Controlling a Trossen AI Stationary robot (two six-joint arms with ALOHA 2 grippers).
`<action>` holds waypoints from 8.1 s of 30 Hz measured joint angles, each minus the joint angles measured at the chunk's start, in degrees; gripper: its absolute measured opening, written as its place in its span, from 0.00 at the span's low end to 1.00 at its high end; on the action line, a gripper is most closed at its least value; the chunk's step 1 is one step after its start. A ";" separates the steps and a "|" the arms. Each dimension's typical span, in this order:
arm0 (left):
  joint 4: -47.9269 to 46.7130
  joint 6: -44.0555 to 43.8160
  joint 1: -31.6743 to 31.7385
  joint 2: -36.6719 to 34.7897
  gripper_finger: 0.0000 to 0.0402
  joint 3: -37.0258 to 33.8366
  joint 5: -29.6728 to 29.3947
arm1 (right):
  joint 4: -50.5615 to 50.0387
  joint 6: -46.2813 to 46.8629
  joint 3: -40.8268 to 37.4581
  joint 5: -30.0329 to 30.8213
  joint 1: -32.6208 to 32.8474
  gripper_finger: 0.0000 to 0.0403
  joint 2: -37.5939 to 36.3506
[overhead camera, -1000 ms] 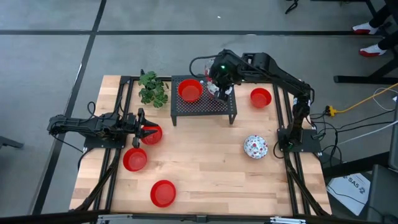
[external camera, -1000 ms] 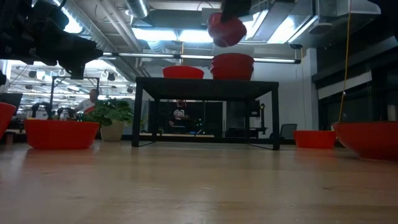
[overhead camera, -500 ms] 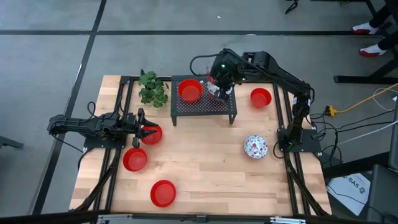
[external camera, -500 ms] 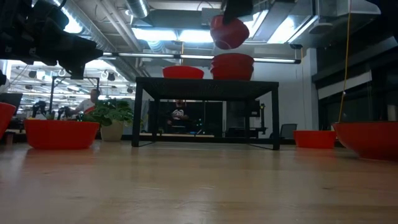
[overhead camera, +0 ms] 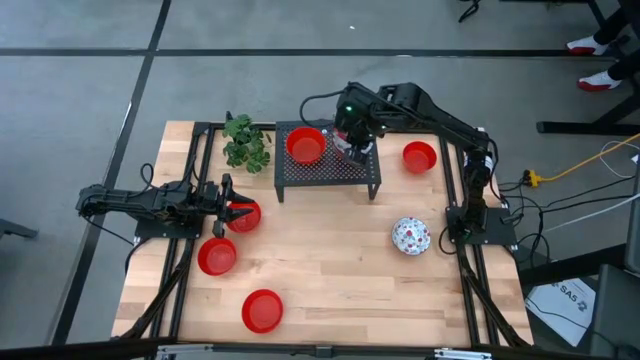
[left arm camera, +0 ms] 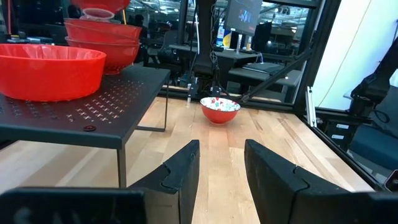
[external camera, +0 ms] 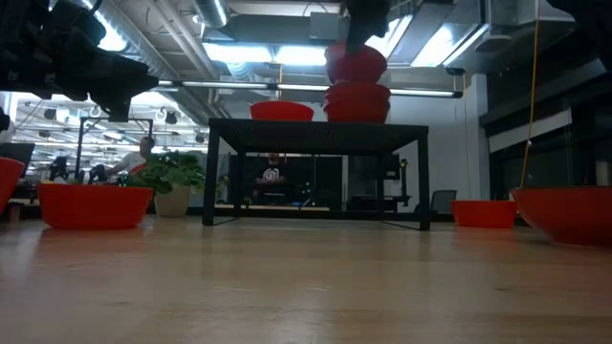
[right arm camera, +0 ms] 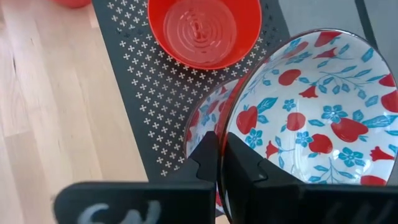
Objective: Pick & Place Mini bowls
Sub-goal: Stack the bottom white bowl on the top of the white bowl on the shelf, then stack the white bowl on the top of the white bowl on the shelf
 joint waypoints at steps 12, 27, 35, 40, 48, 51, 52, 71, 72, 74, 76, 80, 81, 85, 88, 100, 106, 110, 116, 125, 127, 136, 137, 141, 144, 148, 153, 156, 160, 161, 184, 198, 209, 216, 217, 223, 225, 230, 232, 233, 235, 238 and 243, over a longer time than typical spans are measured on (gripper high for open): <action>-0.01 0.00 0.00 0.00 0.31 0.00 0.00 | -2.15 4.11 0.00 -2.47 -0.97 0.03 1.07; -0.03 0.00 0.00 0.00 0.31 0.01 0.00 | -3.02 5.59 0.02 -2.47 -0.95 0.05 3.28; -0.03 0.00 -0.01 0.00 0.31 0.00 0.00 | -2.77 5.26 0.02 -2.94 -0.95 0.08 3.49; -0.01 0.00 -0.01 -0.01 0.31 0.00 0.00 | -2.81 4.22 0.02 -2.96 -0.93 0.14 3.49; -0.03 0.00 -0.01 -0.01 0.31 0.01 0.00 | -2.78 4.10 0.07 -3.03 -0.92 0.15 3.49; -0.03 0.00 0.01 0.01 0.31 -0.01 0.00 | -2.79 4.56 0.07 -3.00 -0.48 0.15 3.49; -0.01 0.00 -0.01 0.00 0.31 0.01 0.00 | -2.79 4.58 0.07 -3.00 -0.28 0.15 3.49; -0.01 0.00 -0.01 -0.01 0.31 -0.01 0.00 | 4.90 7.00 1.44 -4.49 6.79 0.15 2.23; -0.01 0.00 -0.01 -0.01 0.31 -0.01 0.00 | 5.75 7.16 1.42 -4.49 7.57 0.15 2.23; -0.01 0.00 -0.01 0.00 0.31 -0.01 0.00 | 6.61 7.18 1.38 -4.49 9.07 0.15 2.27; -0.01 0.00 0.00 0.01 0.31 0.01 0.00 | 7.79 7.12 1.38 -4.51 10.51 0.15 2.35; -0.01 0.00 -0.01 0.01 0.31 0.01 0.00 | 10.96 7.13 1.30 -4.57 12.77 0.15 2.75; -0.01 0.00 -0.01 0.01 0.31 -0.01 0.00 | 12.51 7.21 1.10 -4.54 13.16 0.15 2.76; -0.01 0.00 -0.01 0.01 0.31 0.00 0.00 | 19.88 7.51 -0.02 -4.54 14.90 0.15 2.85; -0.01 0.00 0.00 0.01 0.31 -0.01 0.00 | 23.50 7.07 -0.02 -6.04 16.01 0.15 3.65; 0.01 0.00 -0.01 -0.01 0.31 0.01 0.02 | 18.18 14.34 -0.02 -6.98 17.48 0.15 7.43; -0.05 0.00 -0.01 -0.01 0.31 0.00 0.03 | 9.37 14.18 -0.04 -10.22 17.55 0.15 8.85; -0.05 0.00 0.00 -0.01 0.31 0.00 0.02 | 7.42 15.06 -0.02 -10.42 18.82 0.15 8.85; -0.07 0.00 0.00 -0.01 0.31 0.00 0.02 | 4.50 17.97 -0.02 -8.50 21.55 0.15 8.92; -0.05 0.00 0.01 -0.01 0.31 0.00 0.02 | 7.84 22.49 -0.02 -8.38 24.84 0.15 9.37; -0.05 0.00 0.00 -0.01 0.31 0.01 0.02 | 10.90 24.76 -0.02 -8.44 24.99 0.15 9.37; -0.03 0.00 0.00 -0.01 0.31 0.01 0.02 | 12.06 23.29 -0.02 -8.42 25.02 0.15 9.37; -0.03 0.00 -0.01 -0.01 0.31 0.00 0.02 | 11.39 23.19 -0.02 -8.44 24.92 0.15 9.37; -0.03 0.00 -0.01 -0.01 0.31 -0.01 0.02 | 9.22 23.82 0.00 -9.26 24.50 0.20 9.68; -0.03 0.00 0.00 -0.01 0.31 0.01 0.02 | 7.08 23.92 -0.02 -9.95 24.31 0.29 10.07; -0.03 0.00 -0.01 -0.01 0.31 -0.01 0.02 | 2.49 26.20 -0.02 -9.74 24.29 0.43 11.03; -0.14 0.00 0.00 -0.01 0.31 0.01 0.03 | -4.49 27.89 -0.02 -5.37 24.78 0.55 13.07; -0.07 0.00 -0.01 -0.01 0.31 -0.01 0.02 | -4.45 27.07 -0.02 -0.94 26.25 0.58 13.42; -0.03 0.00 -0.01 -0.01 0.31 0.00 0.02 | -4.56 26.82 -0.02 3.99 28.68 0.57 13.42; -0.07 0.00 0.00 -0.01 0.31 0.00 0.02 | -4.59 26.90 -0.02 4.67 29.12 0.56 13.42; -0.01 0.00 -0.01 -0.01 0.31 0.01 0.02 | 17.10 48.54 -49.49 -1.14 37.41 0.48 -10.83; -0.01 0.00 0.01 -0.01 0.31 0.01 0.02 | 19.18 73.36 -66.88 -3.83 41.43 0.48 -21.18; -0.01 0.00 -0.01 -0.01 0.31 0.00 0.01 | 19.84 73.42 -68.43 -4.91 41.47 0.48 -20.70; -0.01 0.00 0.01 -0.01 0.31 -0.01 0.02 | 19.53 73.12 -70.11 -3.92 41.47 0.48 -20.37; -0.01 0.00 0.01 -0.01 0.31 -0.01 0.02 | 20.54 73.25 -71.24 -4.21 41.47 0.48 -20.37; -0.01 0.00 -0.01 -0.01 0.31 -0.01 0.02 | 28.58 74.89 -77.65 -5.49 41.47 0.48 -20.35; -0.01 0.00 -0.01 -0.01 0.31 0.01 0.02 | 28.33 76.89 -78.98 -4.11 41.47 0.48 -20.35; -0.01 0.00 0.00 -0.01 0.31 0.00 0.02 | 28.63 77.89 -80.93 -3.92 41.43 0.47 -20.35; -0.01 0.00 0.00 -0.01 0.31 -0.01 0.02 | 28.90 77.88 -80.96 -3.92 41.43 0.45 -20.35; -0.01 0.00 -0.01 -0.01 0.31 -0.01 0.02 | 28.96 77.88 -80.99 -3.92 41.43 0.42 -20.35; -0.01 0.00 -0.01 -0.01 0.31 -0.01 0.02 | 29.35 78.19 -81.00 -3.92 41.43 0.35 -20.35; -0.01 0.00 -0.01 -0.01 0.31 0.01 0.02 | 30.76 79.77 -81.00 -3.92 41.43 0.21 -20.35; -0.01 0.00 -0.01 -0.01 0.31 0.01 0.02 | 31.78 79.17 -80.81 -2.59 41.41 0.05 -20.57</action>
